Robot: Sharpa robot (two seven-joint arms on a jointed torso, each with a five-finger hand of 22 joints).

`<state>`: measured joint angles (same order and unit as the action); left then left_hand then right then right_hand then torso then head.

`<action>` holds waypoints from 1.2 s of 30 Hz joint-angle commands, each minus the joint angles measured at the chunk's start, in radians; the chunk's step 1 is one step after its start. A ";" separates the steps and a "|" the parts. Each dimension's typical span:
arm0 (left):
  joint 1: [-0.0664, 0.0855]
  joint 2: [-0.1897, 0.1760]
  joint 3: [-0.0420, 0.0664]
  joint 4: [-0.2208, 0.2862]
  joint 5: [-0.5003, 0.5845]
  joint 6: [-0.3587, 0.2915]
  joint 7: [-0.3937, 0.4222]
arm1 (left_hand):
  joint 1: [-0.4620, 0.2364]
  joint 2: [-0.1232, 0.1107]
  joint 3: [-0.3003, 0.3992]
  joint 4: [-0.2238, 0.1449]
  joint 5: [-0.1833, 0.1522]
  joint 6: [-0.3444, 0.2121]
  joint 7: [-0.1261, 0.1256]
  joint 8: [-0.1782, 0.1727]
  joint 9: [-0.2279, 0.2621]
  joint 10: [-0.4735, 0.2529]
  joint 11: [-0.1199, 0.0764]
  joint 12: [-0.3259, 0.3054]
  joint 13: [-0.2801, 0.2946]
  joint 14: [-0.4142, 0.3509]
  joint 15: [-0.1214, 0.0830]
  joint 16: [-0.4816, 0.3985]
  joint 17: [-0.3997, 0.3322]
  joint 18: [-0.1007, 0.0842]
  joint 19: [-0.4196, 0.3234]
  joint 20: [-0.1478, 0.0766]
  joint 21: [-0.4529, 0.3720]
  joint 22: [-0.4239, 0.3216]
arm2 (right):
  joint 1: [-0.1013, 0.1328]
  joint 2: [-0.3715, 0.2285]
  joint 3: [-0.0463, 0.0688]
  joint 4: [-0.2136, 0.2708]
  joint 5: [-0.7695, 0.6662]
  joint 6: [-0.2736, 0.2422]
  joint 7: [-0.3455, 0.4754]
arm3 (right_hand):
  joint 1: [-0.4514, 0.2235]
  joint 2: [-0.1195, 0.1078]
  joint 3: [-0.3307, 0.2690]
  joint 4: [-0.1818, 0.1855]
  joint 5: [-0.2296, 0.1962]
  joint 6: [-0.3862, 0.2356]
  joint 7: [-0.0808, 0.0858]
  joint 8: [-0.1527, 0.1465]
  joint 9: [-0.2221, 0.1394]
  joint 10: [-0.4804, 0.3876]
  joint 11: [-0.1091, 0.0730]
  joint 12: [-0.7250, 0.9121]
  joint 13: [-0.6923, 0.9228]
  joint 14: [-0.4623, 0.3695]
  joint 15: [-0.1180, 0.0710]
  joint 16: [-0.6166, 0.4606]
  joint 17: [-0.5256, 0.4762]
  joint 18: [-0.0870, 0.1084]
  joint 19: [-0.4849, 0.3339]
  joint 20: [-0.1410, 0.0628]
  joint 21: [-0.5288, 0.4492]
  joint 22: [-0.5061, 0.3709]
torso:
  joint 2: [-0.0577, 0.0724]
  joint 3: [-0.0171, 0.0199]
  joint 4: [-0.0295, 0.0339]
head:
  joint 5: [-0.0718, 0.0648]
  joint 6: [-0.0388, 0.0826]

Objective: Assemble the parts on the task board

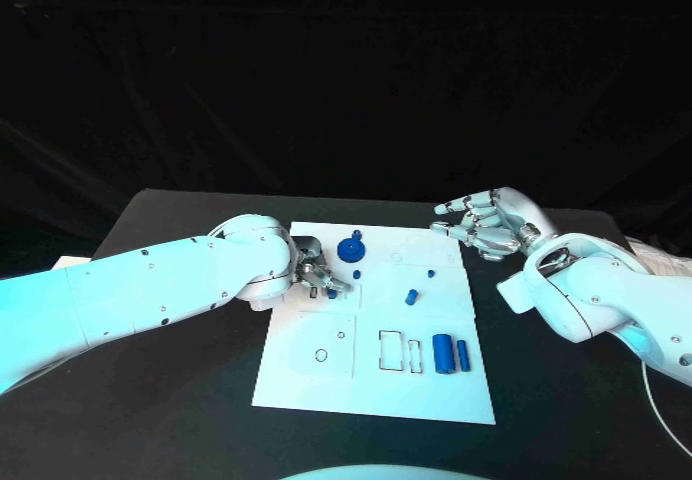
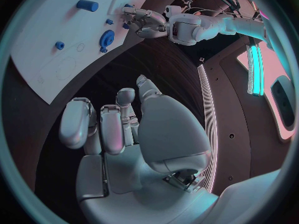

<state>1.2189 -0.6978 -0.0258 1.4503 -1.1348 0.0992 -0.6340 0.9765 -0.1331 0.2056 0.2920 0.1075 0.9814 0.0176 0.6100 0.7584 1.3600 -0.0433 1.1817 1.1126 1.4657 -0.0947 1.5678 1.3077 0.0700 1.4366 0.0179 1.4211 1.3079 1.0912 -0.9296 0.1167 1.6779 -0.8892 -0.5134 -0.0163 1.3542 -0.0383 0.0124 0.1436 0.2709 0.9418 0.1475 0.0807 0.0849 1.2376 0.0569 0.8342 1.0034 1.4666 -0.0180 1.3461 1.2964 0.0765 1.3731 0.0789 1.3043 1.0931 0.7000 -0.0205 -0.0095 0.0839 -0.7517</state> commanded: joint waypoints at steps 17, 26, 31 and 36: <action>0.090 -0.047 0.050 0.005 0.078 0.075 -0.008 | 0.070 0.042 -0.224 0.001 -0.055 -0.088 0.036 -0.057 -0.030 -0.080 0.026 -0.081 -0.097 0.105 0.016 0.003 0.263 -0.004 -0.020 0.012 -0.035 -0.027 | -0.007 0.009 -0.001 -0.022 -0.009 0.004 0.006 | -0.011 0.009 -0.006 0.012 0.004 0.001 0.001 -0.006 0.000 -0.005 0.001 -0.003 -0.002 0.043 -0.004 0.000 0.002 0.018 -0.004 0.002 -0.005 -0.002 | 0.001 -0.0017 0.0002 | -0.002 0.007; 0.156 0.005 0.054 -0.128 0.084 0.147 0.004 | 0.123 0.088 -0.266 0.000 -0.054 -0.126 0.071 -0.136 -0.120 -0.105 0.057 -0.094 -0.122 0.105 0.045 0.003 0.263 0.002 -0.033 0.040 -0.054 -0.049 | -0.016 0.016 -0.002 -0.033 -0.007 0.008 0.005 | -0.012 0.009 -0.007 0.013 0.004 0.001 0.001 -0.006 0.000 -0.004 0.001 -0.001 -0.001 0.044 -0.004 0.001 0.003 0.018 -0.004 0.002 -0.005 -0.002 | 0.003 -0.0022 -0.0008 | 0.000 0.010; 0.165 0.054 0.053 -0.219 0.001 0.204 0.006 | 0.126 0.114 -0.276 0.001 -0.054 -0.106 0.069 -0.138 -0.139 -0.108 0.056 -0.096 -0.129 0.105 0.045 0.003 0.263 0.004 -0.036 0.042 -0.059 -0.054 | -0.017 0.019 -0.002 -0.035 -0.005 0.005 0.008 | -0.012 0.010 -0.007 0.013 0.005 0.001 0.001 -0.006 0.000 -0.003 0.001 0.001 0.001 0.044 -0.004 0.002 0.004 0.018 -0.003 0.002 -0.004 -0.001 | 0.003 -0.0007 0.0018 | 0.000 0.012; 0.168 0.097 0.049 -0.294 -0.036 0.236 0.012 | 0.129 0.121 -0.280 0.000 -0.054 -0.101 0.068 -0.139 -0.145 -0.106 0.055 -0.092 -0.126 0.105 0.044 0.003 0.263 0.004 -0.036 0.042 -0.060 -0.054 | -0.017 0.023 -0.002 -0.036 0.001 0.002 0.011 | -0.011 0.012 -0.007 0.014 0.006 0.002 0.001 -0.005 0.000 -0.002 0.000 0.003 0.002 0.045 -0.004 0.002 0.005 0.018 -0.002 0.002 -0.003 0.001 | 0.005 -0.0024 -0.0008 | 0.005 0.013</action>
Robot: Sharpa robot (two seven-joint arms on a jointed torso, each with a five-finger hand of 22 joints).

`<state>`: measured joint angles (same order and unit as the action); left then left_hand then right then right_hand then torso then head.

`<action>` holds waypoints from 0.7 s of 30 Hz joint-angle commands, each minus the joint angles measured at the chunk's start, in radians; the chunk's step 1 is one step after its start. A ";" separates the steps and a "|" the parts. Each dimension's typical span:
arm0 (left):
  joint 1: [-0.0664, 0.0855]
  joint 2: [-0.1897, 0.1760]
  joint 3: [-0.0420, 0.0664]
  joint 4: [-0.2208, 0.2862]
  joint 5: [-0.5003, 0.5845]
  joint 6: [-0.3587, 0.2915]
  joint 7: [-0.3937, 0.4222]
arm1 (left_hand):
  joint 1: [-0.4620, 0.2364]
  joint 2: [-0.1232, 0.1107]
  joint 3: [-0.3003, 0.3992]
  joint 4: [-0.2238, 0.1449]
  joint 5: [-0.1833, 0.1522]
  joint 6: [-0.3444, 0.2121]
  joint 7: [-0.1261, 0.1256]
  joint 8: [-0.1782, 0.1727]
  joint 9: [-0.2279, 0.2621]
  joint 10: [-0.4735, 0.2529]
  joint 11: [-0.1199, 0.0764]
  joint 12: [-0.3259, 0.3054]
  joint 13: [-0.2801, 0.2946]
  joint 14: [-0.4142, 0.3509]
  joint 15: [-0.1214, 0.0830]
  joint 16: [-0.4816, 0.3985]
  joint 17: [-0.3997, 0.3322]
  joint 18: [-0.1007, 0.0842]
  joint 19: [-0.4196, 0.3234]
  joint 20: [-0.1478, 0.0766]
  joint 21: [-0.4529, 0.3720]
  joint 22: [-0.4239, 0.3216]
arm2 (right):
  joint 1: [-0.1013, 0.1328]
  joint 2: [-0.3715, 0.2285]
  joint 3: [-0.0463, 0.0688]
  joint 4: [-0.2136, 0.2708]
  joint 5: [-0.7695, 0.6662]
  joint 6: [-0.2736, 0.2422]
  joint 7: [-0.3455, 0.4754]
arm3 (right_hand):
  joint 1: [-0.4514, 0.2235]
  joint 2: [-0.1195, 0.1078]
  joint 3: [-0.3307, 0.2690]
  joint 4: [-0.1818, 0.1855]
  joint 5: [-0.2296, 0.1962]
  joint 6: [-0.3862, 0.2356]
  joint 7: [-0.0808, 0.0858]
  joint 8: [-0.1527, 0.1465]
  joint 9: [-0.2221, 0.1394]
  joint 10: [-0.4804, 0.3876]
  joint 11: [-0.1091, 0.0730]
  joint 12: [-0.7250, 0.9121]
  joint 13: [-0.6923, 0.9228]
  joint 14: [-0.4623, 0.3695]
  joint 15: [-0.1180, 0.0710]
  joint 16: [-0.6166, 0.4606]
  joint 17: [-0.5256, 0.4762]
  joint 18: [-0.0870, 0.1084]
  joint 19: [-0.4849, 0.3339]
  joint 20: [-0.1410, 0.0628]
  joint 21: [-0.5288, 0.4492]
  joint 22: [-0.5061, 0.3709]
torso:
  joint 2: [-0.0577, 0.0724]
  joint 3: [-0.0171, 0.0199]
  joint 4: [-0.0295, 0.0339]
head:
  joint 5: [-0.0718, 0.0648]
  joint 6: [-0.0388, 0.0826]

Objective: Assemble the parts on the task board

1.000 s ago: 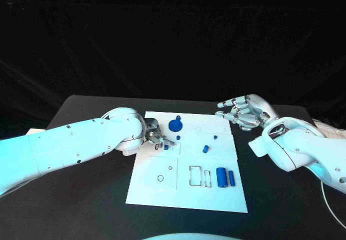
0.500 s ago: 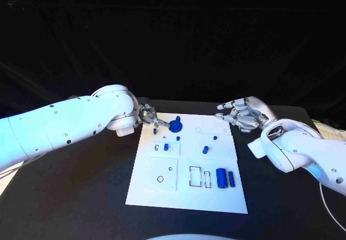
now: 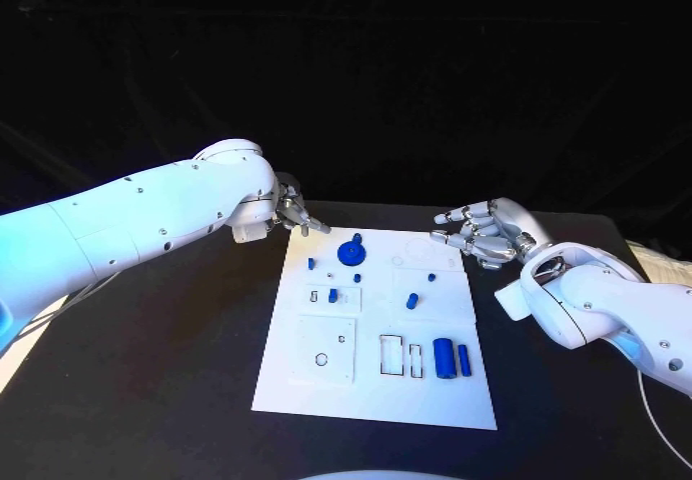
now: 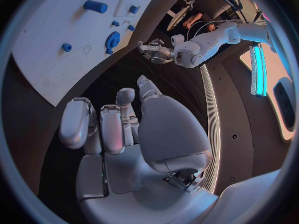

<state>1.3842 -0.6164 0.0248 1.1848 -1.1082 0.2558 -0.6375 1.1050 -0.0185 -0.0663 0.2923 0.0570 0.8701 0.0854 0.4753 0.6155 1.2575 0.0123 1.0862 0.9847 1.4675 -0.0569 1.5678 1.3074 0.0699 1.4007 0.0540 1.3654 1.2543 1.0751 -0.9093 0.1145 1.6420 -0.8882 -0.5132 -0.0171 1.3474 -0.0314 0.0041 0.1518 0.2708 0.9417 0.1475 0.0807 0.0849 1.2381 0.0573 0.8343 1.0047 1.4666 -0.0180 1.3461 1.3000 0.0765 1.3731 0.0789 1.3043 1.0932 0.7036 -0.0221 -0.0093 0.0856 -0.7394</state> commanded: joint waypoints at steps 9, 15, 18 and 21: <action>0.000 0.072 -0.022 -0.136 -0.026 0.118 0.044 | 0.027 0.029 -0.023 -0.002 0.004 0.043 -0.008 0.000 -0.026 0.012 -0.008 0.024 0.019 0.103 0.000 0.003 0.263 0.002 0.007 0.001 0.002 0.011 | -0.001 0.006 0.000 0.002 0.008 0.000 0.028 | 0.004 0.009 0.001 0.007 0.045 0.005 0.000 -0.005 0.001 0.000 -0.002 0.009 0.001 0.046 -0.005 0.002 0.003 0.017 0.001 0.001 -0.003 0.002 | 0.002 0.0000 0.0003 | 0.009 0.001; -0.009 0.094 -0.031 -0.168 -0.014 0.122 0.059 | 0.030 0.032 -0.024 -0.002 0.006 0.045 -0.009 0.000 -0.028 0.013 -0.008 0.026 0.021 0.103 0.000 0.003 0.263 0.001 0.008 0.001 0.003 0.013 | -0.001 0.008 0.000 0.004 0.010 -0.004 0.035 | 0.004 0.009 0.000 0.008 0.048 0.006 0.000 -0.005 0.001 0.000 -0.002 0.010 0.002 0.046 -0.005 0.002 0.003 0.017 0.001 0.001 -0.003 0.003 | 0.002 -0.0016 -0.0015 | 0.012 0.000; -0.014 0.100 -0.033 -0.170 -0.012 0.130 0.061 | 0.032 0.034 -0.025 -0.002 0.006 0.047 -0.009 0.000 -0.030 0.014 -0.009 0.028 0.022 0.103 0.000 0.003 0.263 0.001 0.009 0.001 0.004 0.015 | -0.001 0.008 0.000 0.004 0.010 -0.006 0.037 | 0.005 0.010 0.000 0.008 0.051 0.006 0.000 -0.005 0.001 0.001 -0.002 0.012 0.003 0.047 -0.005 0.003 0.004 0.017 0.002 0.001 -0.002 0.004 | 0.003 -0.0021 0.0004 | 0.014 -0.003; -0.019 0.106 -0.034 -0.174 -0.011 0.139 0.062 | 0.035 0.037 -0.025 -0.002 0.007 0.049 -0.010 0.001 -0.031 0.016 -0.009 0.030 0.025 0.103 -0.001 0.003 0.263 0.001 0.010 0.000 0.005 0.017 | -0.001 0.009 0.000 0.004 0.010 -0.008 0.039 | 0.005 0.010 0.000 0.008 0.053 0.007 -0.001 -0.004 0.001 0.001 -0.002 0.013 0.003 0.047 -0.005 0.003 0.004 0.017 0.002 0.001 -0.002 0.004 | 0.002 0.0001 -0.0007 | 0.016 -0.006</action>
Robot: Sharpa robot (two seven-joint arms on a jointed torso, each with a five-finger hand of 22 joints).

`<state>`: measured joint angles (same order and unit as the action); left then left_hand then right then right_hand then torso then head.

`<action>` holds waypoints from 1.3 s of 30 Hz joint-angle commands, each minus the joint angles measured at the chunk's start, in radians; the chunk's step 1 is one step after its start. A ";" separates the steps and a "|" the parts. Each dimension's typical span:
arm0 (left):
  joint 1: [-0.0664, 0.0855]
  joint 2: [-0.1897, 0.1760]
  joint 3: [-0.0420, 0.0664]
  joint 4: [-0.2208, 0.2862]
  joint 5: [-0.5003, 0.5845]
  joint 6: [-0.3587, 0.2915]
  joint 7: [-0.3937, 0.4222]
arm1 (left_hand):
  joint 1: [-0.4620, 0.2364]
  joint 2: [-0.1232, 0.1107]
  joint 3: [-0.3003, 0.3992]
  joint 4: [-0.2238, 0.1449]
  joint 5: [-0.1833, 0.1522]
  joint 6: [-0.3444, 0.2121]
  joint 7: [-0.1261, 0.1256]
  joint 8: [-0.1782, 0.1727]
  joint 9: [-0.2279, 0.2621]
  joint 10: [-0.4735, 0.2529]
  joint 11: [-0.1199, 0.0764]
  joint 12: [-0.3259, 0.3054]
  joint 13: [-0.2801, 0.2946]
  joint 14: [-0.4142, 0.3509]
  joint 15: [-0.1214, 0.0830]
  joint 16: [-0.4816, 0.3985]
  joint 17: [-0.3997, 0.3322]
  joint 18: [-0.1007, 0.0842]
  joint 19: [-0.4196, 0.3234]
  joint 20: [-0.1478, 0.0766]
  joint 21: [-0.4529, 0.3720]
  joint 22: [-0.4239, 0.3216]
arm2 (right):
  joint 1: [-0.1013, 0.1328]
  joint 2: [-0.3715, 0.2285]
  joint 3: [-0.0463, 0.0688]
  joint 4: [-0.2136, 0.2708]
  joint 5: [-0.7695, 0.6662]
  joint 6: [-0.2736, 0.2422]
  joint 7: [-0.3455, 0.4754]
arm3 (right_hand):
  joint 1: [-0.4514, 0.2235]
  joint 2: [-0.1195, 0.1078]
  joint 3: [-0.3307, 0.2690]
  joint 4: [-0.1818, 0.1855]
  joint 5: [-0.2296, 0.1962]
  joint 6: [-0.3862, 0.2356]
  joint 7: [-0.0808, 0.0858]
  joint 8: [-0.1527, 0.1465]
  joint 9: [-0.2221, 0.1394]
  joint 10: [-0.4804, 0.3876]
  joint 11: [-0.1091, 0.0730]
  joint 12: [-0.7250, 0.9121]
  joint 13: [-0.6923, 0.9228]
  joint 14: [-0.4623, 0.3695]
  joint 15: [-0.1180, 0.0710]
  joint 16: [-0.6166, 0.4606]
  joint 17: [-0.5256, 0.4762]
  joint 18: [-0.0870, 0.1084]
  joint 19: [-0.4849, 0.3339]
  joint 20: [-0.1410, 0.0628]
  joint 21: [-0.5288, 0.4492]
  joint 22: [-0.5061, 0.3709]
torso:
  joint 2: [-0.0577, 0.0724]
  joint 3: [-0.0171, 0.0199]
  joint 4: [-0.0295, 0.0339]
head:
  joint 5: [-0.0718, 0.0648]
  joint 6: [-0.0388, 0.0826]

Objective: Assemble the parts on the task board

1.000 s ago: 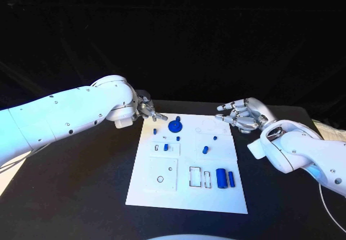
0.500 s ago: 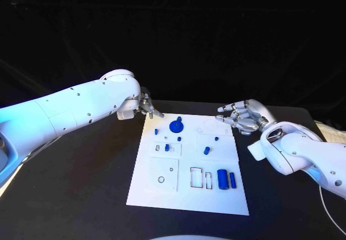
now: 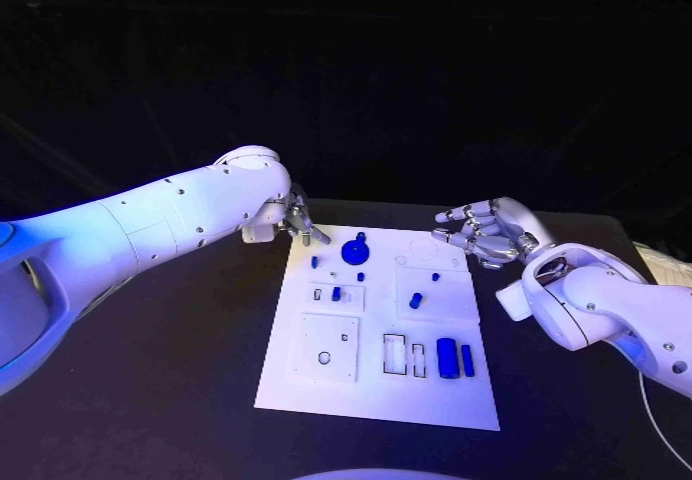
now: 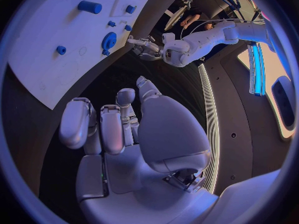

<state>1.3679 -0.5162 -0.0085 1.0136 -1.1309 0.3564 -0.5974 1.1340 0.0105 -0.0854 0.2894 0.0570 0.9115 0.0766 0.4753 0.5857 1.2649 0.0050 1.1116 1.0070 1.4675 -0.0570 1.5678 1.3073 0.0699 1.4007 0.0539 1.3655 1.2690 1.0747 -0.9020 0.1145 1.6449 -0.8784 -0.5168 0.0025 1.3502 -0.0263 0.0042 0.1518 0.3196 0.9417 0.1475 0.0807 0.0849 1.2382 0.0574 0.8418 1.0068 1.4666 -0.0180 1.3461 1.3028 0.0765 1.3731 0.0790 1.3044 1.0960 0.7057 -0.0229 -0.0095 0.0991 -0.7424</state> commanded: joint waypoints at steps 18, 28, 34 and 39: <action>-0.010 0.009 -0.003 0.004 0.017 0.095 0.016 | 0.026 0.032 -0.007 -0.001 0.009 0.036 -0.011 0.015 -0.002 0.027 -0.010 0.029 0.025 0.103 -0.007 0.003 0.263 -0.004 0.024 -0.005 0.020 0.025 | -0.001 0.009 0.000 -0.009 0.003 0.000 0.017 | 0.003 0.006 0.000 0.009 0.007 0.008 -0.001 -0.004 0.001 0.001 -0.002 0.005 0.000 0.047 -0.006 0.002 0.000 0.017 0.002 0.001 -0.002 0.002 | -0.002 0.0011 -0.0003 | 0.005 -0.011; -0.010 0.009 -0.003 0.007 0.021 0.115 0.013 | 0.042 0.036 -0.007 -0.003 0.011 0.043 -0.015 0.021 0.002 0.032 -0.014 0.035 0.031 0.103 -0.010 0.003 0.263 -0.005 0.026 -0.008 0.022 0.030 | -0.001 0.009 0.000 -0.013 0.004 0.005 0.013 | 0.003 0.006 0.000 0.009 0.007 0.008 -0.001 -0.004 0.001 0.001 -0.002 0.005 0.000 0.047 -0.006 0.002 0.000 0.017 0.002 0.001 -0.002 0.002 | -0.001 0.0014 -0.0018 | 0.006 -0.011; -0.010 0.009 -0.003 0.008 0.023 0.122 0.010 | 0.059 0.032 -0.008 -0.007 0.010 0.043 -0.016 0.023 0.004 0.033 -0.015 0.035 0.030 0.103 -0.012 0.003 0.263 -0.005 0.027 -0.010 0.023 0.031 | -0.001 0.007 0.000 -0.013 0.008 0.006 0.012 | 0.004 0.007 0.000 0.009 0.010 0.008 -0.001 -0.004 0.001 -0.001 -0.003 0.001 -0.003 0.047 -0.006 0.001 -0.001 0.017 0.002 0.000 -0.002 0.001 | -0.001 0.0016 -0.0010 | 0.012 -0.014; -0.010 0.008 -0.003 0.008 0.024 0.126 0.008 | 0.063 0.031 -0.008 -0.008 0.010 0.043 -0.017 0.024 0.005 0.033 -0.016 0.036 0.031 0.103 -0.012 0.003 0.263 -0.006 0.028 -0.010 0.023 0.032 | -0.001 0.005 0.000 -0.013 0.011 0.006 0.012 | 0.004 0.007 0.000 0.009 0.010 0.008 -0.001 -0.004 0.001 -0.001 -0.002 0.001 -0.004 0.046 -0.006 0.001 -0.001 0.017 0.002 0.000 -0.002 0.001 | -0.001 0.0009 -0.0018 | 0.014 -0.015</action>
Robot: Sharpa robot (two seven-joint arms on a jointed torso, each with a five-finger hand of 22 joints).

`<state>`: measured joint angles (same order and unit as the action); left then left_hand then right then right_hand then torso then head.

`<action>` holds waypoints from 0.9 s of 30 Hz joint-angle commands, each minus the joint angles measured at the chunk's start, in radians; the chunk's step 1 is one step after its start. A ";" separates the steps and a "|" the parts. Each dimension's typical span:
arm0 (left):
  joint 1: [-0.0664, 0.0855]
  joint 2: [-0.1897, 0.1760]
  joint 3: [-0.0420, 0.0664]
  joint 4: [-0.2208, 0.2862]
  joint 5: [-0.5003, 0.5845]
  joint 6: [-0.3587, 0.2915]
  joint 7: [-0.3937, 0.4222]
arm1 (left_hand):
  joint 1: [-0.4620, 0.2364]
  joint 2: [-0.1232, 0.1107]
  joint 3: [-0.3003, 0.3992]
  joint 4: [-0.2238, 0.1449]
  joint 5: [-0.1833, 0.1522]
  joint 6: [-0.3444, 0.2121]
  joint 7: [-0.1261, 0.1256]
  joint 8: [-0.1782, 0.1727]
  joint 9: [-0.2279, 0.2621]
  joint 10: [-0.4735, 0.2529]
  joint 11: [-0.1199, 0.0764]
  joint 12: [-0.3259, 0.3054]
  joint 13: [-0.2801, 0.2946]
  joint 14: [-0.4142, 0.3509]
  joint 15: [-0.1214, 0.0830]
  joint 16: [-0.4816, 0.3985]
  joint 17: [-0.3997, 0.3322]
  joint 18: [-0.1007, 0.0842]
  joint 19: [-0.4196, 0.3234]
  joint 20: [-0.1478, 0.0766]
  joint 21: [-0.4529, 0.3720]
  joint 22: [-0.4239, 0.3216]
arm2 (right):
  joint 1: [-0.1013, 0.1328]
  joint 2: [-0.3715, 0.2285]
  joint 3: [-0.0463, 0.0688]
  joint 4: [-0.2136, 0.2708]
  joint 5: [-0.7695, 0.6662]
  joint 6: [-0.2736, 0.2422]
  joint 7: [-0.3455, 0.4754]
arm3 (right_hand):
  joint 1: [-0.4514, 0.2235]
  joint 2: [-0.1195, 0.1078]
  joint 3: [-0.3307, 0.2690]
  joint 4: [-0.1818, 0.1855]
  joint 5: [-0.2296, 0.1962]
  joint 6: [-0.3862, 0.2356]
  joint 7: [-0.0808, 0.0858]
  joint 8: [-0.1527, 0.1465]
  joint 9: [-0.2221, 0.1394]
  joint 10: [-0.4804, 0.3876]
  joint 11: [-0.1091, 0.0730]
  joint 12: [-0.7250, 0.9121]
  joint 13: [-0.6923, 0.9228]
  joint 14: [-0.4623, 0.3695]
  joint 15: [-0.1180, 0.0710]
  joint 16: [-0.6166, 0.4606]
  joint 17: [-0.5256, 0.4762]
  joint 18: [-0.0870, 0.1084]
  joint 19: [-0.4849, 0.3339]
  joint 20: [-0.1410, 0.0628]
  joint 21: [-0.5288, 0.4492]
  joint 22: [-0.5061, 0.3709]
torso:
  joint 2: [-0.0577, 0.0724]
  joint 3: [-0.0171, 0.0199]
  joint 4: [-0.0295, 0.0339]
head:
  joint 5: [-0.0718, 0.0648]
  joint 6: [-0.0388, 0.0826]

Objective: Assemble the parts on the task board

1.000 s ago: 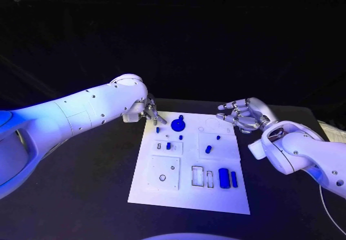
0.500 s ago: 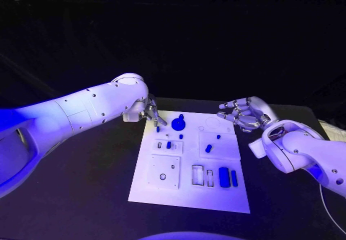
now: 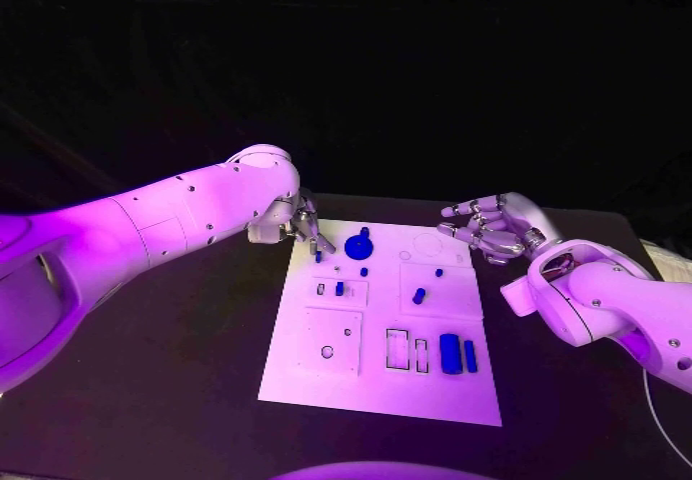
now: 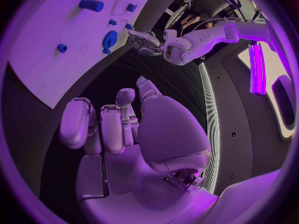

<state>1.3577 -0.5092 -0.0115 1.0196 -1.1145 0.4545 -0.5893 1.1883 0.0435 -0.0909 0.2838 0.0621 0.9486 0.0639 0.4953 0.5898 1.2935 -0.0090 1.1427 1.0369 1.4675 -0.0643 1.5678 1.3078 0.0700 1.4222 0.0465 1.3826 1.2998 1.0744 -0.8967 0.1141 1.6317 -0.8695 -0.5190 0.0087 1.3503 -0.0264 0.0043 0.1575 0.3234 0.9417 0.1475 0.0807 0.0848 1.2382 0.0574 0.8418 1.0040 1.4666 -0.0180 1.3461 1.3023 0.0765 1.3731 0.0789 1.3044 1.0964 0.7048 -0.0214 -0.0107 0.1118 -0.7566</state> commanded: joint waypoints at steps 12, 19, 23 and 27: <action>0.000 0.002 0.000 0.001 0.008 0.038 -0.005 | 0.029 -0.001 0.000 -0.006 0.006 0.008 -0.006 0.009 0.006 0.007 -0.003 0.007 0.002 0.103 -0.006 0.003 0.263 -0.006 0.008 -0.004 0.007 0.004 | -0.001 -0.001 0.000 0.002 0.003 0.008 0.005 | 0.004 0.008 0.000 0.004 0.006 0.008 -0.001 -0.004 0.001 -0.001 -0.003 0.001 -0.001 0.046 -0.006 0.001 0.000 0.017 0.002 0.000 -0.002 0.001 | 0.000 -0.0002 -0.0004 | 0.002 -0.001; -0.002 0.004 0.000 0.000 0.008 0.036 -0.009 | 0.055 0.002 0.008 -0.012 0.006 0.007 -0.007 0.012 0.010 0.007 -0.004 0.007 0.002 0.103 -0.007 0.003 0.263 -0.007 0.008 -0.006 0.007 0.005 | -0.001 -0.001 0.000 0.002 0.003 0.008 0.005 | 0.004 0.008 0.000 0.004 0.006 0.008 -0.001 -0.004 0.001 -0.001 -0.003 0.001 -0.001 0.046 -0.006 0.001 0.000 0.017 0.002 0.000 -0.002 0.001 | 0.001 -0.0001 -0.0004 | 0.002 -0.001; -0.003 0.005 0.000 -0.001 0.008 0.028 -0.010 | 0.081 0.016 0.027 -0.019 0.006 0.004 -0.008 0.013 0.014 0.007 -0.006 0.006 0.001 0.103 -0.009 0.003 0.263 -0.006 0.007 -0.007 0.006 0.004 | -0.001 -0.001 0.000 0.003 0.003 0.009 0.005 | 0.003 0.008 -0.001 0.005 0.007 0.008 -0.001 -0.004 0.001 -0.001 -0.002 0.002 -0.001 0.047 -0.006 0.001 0.000 0.017 0.002 0.000 -0.003 0.000 | 0.000 -0.0003 -0.0010 | 0.002 -0.001; -0.004 0.007 0.000 -0.002 0.008 0.022 -0.009 | 0.115 0.026 0.053 -0.030 0.006 0.001 -0.011 0.013 0.016 0.006 -0.009 0.005 -0.001 0.103 -0.011 0.003 0.263 -0.006 0.007 -0.009 0.005 0.005 | -0.001 -0.001 0.000 0.003 0.003 0.009 0.004 | 0.003 0.008 -0.001 0.005 0.007 0.008 -0.001 -0.004 0.001 -0.001 -0.002 0.002 -0.001 0.047 -0.006 0.001 0.000 0.017 0.002 0.000 -0.003 0.000 | 0.000 -0.0001 -0.0004 | 0.001 -0.001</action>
<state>1.3537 -0.5053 -0.0116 1.0176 -1.1111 0.4724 -0.5960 1.2939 0.0723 -0.0445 0.2522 0.0620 0.9519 0.0600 0.5027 0.6052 1.2970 -0.0125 1.1465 1.0376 1.4638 -0.0680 1.5678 1.3075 0.0700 1.4258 0.0428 1.3863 1.3039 1.0744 -0.8978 0.1138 1.6330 -0.8643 -0.5187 0.0080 1.3503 -0.0264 0.0043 0.1574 0.3233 0.9417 0.1474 0.0807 0.0848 1.2383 0.0575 0.8417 1.0040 1.4666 -0.0179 1.3461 1.3020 0.0765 1.3731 0.0790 1.3044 1.0961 0.7051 -0.0216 -0.0112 0.1136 -0.7573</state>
